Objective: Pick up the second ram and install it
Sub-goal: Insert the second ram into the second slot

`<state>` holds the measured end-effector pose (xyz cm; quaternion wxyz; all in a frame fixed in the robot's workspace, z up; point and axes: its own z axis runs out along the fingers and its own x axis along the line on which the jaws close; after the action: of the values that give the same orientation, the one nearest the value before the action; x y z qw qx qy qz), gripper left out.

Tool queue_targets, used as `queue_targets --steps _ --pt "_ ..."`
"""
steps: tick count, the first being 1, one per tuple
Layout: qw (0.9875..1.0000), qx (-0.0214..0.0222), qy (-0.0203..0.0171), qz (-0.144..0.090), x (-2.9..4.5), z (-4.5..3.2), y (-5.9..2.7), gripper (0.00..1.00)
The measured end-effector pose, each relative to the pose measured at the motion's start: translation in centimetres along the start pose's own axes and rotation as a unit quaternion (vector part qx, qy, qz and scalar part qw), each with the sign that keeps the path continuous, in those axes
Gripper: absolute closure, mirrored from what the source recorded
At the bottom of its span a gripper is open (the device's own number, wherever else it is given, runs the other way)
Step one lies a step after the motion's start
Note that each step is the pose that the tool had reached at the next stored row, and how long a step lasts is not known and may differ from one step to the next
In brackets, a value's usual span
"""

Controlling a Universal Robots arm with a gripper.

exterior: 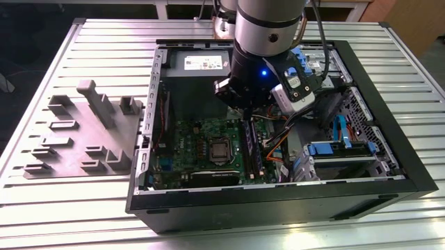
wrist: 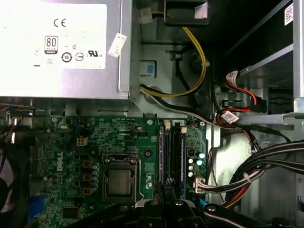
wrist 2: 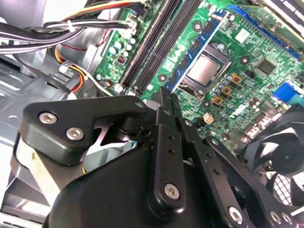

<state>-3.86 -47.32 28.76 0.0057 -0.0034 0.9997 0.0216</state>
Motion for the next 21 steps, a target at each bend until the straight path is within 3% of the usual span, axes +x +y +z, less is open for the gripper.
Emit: queue_targets --steps 21 --pt "1.0 -0.0013 0.0 0.0 -0.24 1.15 -0.05 0.88"
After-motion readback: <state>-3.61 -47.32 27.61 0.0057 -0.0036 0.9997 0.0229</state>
